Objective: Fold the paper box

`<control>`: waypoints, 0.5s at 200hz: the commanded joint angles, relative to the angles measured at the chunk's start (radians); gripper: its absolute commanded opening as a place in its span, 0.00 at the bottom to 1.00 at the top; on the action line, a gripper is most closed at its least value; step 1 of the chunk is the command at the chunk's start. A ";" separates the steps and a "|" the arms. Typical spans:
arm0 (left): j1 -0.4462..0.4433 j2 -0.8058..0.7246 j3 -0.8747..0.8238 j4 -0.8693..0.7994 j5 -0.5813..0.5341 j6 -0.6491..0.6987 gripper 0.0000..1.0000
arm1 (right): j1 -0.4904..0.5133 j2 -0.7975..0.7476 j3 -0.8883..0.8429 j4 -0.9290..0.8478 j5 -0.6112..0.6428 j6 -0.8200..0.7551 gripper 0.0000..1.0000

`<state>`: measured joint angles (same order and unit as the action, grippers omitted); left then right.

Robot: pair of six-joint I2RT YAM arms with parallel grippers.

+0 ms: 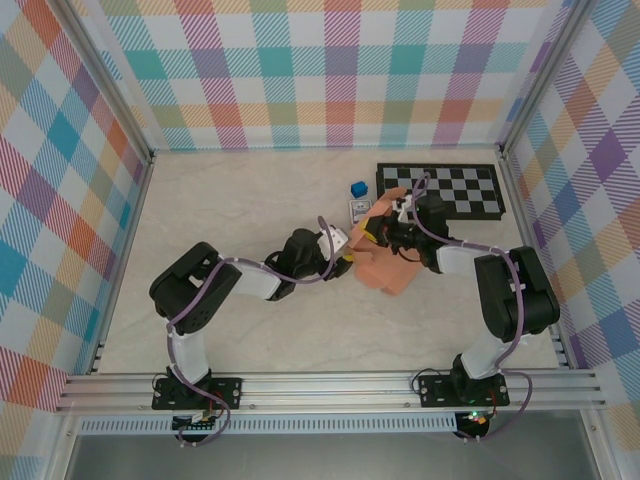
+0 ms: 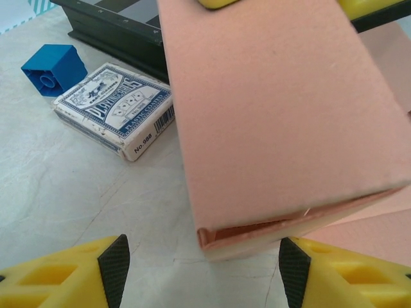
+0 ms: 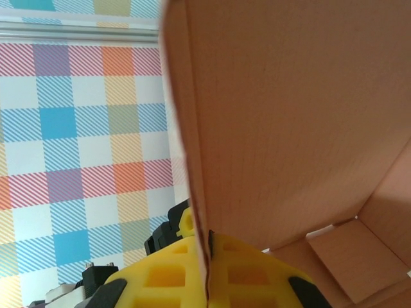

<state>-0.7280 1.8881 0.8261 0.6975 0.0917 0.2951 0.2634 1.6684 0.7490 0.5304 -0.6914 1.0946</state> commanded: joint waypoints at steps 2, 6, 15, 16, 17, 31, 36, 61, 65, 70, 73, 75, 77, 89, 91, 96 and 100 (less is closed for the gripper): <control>-0.020 0.023 0.055 0.046 -0.092 -0.050 0.65 | 0.007 0.021 -0.049 -0.016 -0.007 0.029 0.00; -0.024 0.024 0.056 0.055 -0.094 -0.056 0.65 | 0.007 0.023 -0.056 -0.003 -0.004 0.045 0.00; -0.030 0.029 0.051 0.078 -0.090 -0.062 0.65 | 0.006 0.028 -0.061 0.023 -0.001 0.072 0.00; -0.031 0.030 0.050 0.080 -0.090 -0.063 0.65 | 0.006 0.028 -0.063 0.027 0.000 0.077 0.00; -0.031 0.030 0.049 0.084 -0.088 -0.064 0.65 | 0.006 0.028 -0.062 0.028 0.000 0.080 0.00; -0.037 0.033 0.043 0.108 -0.057 -0.064 0.65 | 0.007 0.027 -0.063 0.036 0.008 0.100 0.00; -0.037 0.035 0.041 0.116 -0.043 -0.065 0.65 | 0.007 0.025 -0.061 0.034 0.009 0.101 0.00; -0.037 0.041 0.022 0.176 0.009 -0.076 0.65 | 0.005 0.015 -0.051 0.010 0.020 0.088 0.00; -0.037 0.042 0.022 0.179 0.018 -0.076 0.65 | 0.005 0.016 -0.051 0.010 0.020 0.087 0.00; -0.037 0.044 0.023 0.181 0.036 -0.076 0.65 | 0.005 0.017 -0.051 0.011 0.016 0.087 0.00; -0.037 0.047 0.025 0.182 0.043 -0.076 0.65 | 0.004 0.020 -0.052 0.016 0.012 0.088 0.00; -0.038 0.048 0.026 0.183 0.048 -0.076 0.65 | 0.003 0.021 -0.053 0.021 0.010 0.089 0.00; -0.038 0.050 0.027 0.184 0.056 -0.076 0.65 | 0.003 0.022 -0.054 0.023 0.008 0.090 0.00; -0.036 0.062 0.042 0.189 0.082 -0.088 0.66 | 0.004 0.034 -0.062 0.065 -0.008 0.103 0.00; -0.037 0.064 0.045 0.190 0.084 -0.092 0.65 | 0.004 0.036 -0.065 0.072 -0.011 0.106 0.00; -0.037 0.070 0.052 0.195 0.083 -0.103 0.65 | 0.002 0.041 -0.066 0.083 -0.016 0.110 0.00; -0.037 0.077 0.055 0.202 0.082 -0.115 0.65 | 0.003 0.046 -0.069 0.085 -0.019 0.114 0.00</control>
<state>-0.7506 1.9347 0.8387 0.7677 0.1078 0.2363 0.2596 1.6714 0.7147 0.6125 -0.6537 1.1664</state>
